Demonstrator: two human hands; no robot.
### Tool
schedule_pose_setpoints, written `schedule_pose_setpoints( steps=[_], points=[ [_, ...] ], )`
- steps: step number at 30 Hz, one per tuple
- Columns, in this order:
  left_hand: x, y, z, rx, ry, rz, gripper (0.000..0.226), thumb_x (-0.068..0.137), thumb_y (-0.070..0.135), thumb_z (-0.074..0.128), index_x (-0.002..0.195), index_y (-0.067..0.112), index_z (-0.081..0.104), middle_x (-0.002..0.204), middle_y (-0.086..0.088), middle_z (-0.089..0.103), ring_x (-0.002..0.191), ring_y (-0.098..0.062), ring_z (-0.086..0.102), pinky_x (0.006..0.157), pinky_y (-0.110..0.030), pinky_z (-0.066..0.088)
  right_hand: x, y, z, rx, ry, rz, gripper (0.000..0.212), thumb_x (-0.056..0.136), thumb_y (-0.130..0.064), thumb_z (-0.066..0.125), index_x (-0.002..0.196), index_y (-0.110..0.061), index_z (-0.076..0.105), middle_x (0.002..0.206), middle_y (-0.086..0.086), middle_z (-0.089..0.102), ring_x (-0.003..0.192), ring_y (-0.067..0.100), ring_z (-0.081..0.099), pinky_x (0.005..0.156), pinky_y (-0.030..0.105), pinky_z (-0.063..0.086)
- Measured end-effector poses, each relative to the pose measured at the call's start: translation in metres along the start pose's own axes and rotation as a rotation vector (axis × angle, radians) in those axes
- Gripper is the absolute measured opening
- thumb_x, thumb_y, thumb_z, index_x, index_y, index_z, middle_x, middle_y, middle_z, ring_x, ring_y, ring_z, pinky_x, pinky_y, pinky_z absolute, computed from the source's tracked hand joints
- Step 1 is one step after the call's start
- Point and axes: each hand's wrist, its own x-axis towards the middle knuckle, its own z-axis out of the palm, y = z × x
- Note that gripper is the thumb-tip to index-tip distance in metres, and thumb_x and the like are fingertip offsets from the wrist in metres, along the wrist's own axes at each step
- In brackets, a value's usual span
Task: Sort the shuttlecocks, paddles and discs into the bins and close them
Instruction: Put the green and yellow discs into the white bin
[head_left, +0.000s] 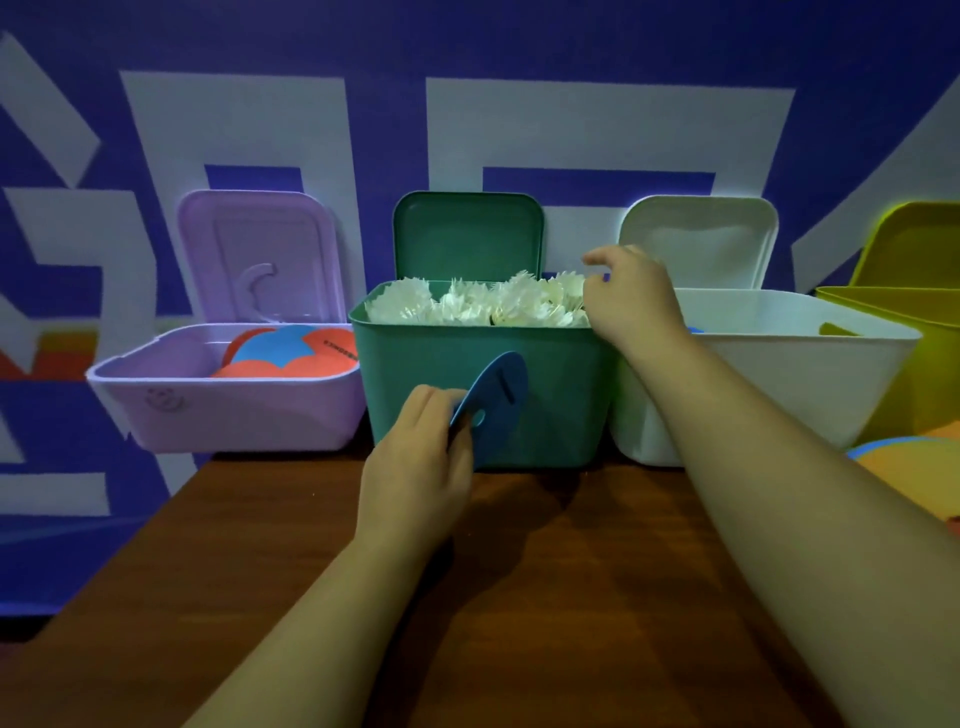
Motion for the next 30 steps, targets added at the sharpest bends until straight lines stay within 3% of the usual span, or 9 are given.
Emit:
schedule_pose_setpoints(
  steps=[3, 6, 12, 15, 20, 24, 26, 28, 30],
  points=[
    [0.0, 0.0, 0.0, -0.004, 0.006, 0.002, 0.014, 0.103, 0.024, 0.056, 0.117, 0.027, 0.058, 0.106, 0.012, 0.05, 0.085, -0.016, 0.055, 0.062, -0.046, 0.052, -0.025, -0.008, 0.008, 0.221, 0.162, -0.029, 0.037, 0.091, -0.005, 0.046, 0.109, -0.018, 0.076, 0.118, 0.002, 0.07, 0.114, 0.027, 0.061, 0.096, 0.035, 0.05],
    [0.0, 0.001, -0.001, -0.012, 0.028, 0.02, 0.014, 0.103, 0.023, 0.056, 0.117, 0.024, 0.058, 0.105, 0.011, 0.05, 0.084, -0.013, 0.052, 0.061, -0.044, 0.052, -0.063, -0.019, 0.019, 0.329, 0.27, -0.124, 0.038, 0.086, 0.001, 0.044, 0.097, -0.017, 0.075, 0.105, -0.001, 0.068, 0.107, 0.023, 0.058, 0.087, 0.03, 0.045],
    [0.002, 0.007, -0.02, -0.035, 0.162, 0.053, 0.015, 0.101, 0.016, 0.059, 0.116, 0.019, 0.059, 0.105, 0.006, 0.054, 0.088, -0.01, 0.051, 0.063, -0.034, 0.047, -0.12, -0.024, 0.031, 0.212, 0.376, -0.436, 0.024, 0.083, -0.001, 0.05, 0.091, -0.012, 0.069, 0.094, 0.003, 0.062, 0.093, 0.025, 0.052, 0.085, 0.035, 0.044],
    [0.004, 0.006, -0.04, -0.067, 0.267, 0.038, 0.022, 0.1, 0.01, 0.061, 0.118, 0.021, 0.057, 0.106, 0.005, 0.056, 0.093, -0.016, 0.056, 0.071, -0.038, 0.051, -0.146, -0.022, 0.044, 0.302, 0.158, -0.426, 0.02, 0.087, -0.001, 0.052, 0.095, -0.012, 0.067, 0.097, -0.001, 0.056, 0.097, 0.02, 0.053, 0.086, 0.035, 0.049],
    [0.029, -0.013, -0.075, 0.005, 0.525, 0.028, 0.023, 0.102, 0.011, 0.06, 0.123, 0.018, 0.065, 0.11, 0.0, 0.057, 0.101, -0.022, 0.056, 0.083, -0.042, 0.053, -0.173, -0.019, 0.08, 0.13, -0.338, -0.566, 0.021, 0.089, -0.016, 0.057, 0.103, -0.02, 0.073, 0.106, -0.006, 0.056, 0.105, 0.019, 0.053, 0.096, 0.044, 0.051],
    [0.071, -0.055, -0.095, 0.248, 0.571, 0.135, 0.032, 0.102, 0.011, 0.062, 0.13, 0.025, 0.071, 0.114, -0.003, 0.059, 0.104, -0.025, 0.055, 0.083, -0.041, 0.051, -0.185, -0.025, 0.092, 0.101, -0.507, -0.613, 0.025, 0.094, -0.02, 0.054, 0.109, -0.026, 0.074, 0.112, -0.011, 0.058, 0.11, 0.013, 0.051, 0.103, 0.037, 0.049],
    [0.09, -0.082, -0.1, 0.47, 0.444, 0.07, 0.044, 0.098, 0.009, 0.064, 0.137, 0.03, 0.068, 0.124, -0.004, 0.06, 0.111, -0.029, 0.054, 0.088, -0.044, 0.049, -0.186, -0.025, 0.093, 0.094, -0.53, -0.633, 0.027, 0.094, -0.018, 0.053, 0.11, -0.029, 0.073, 0.108, -0.015, 0.057, 0.106, 0.007, 0.05, 0.101, 0.032, 0.048],
    [0.1, -0.107, -0.093, 0.671, 0.06, -0.238, 0.067, 0.094, 0.01, 0.06, 0.155, 0.032, 0.046, 0.153, -0.011, 0.045, 0.138, -0.039, 0.04, 0.113, -0.053, 0.037, -0.186, -0.023, 0.092, 0.081, -0.531, -0.612, 0.029, 0.095, -0.017, 0.051, 0.11, -0.032, 0.071, 0.105, -0.019, 0.055, 0.105, 0.004, 0.049, 0.1, 0.028, 0.047],
    [0.099, -0.12, -0.081, 0.664, -0.29, -0.586, 0.074, 0.097, 0.016, 0.05, 0.164, 0.027, 0.023, 0.169, -0.015, 0.021, 0.154, -0.041, 0.019, 0.126, -0.057, 0.015, -0.184, -0.019, 0.093, 0.076, -0.527, -0.583, 0.03, 0.095, -0.017, 0.051, 0.109, -0.034, 0.07, 0.104, -0.02, 0.054, 0.105, 0.003, 0.048, 0.099, 0.026, 0.046]
  ],
)
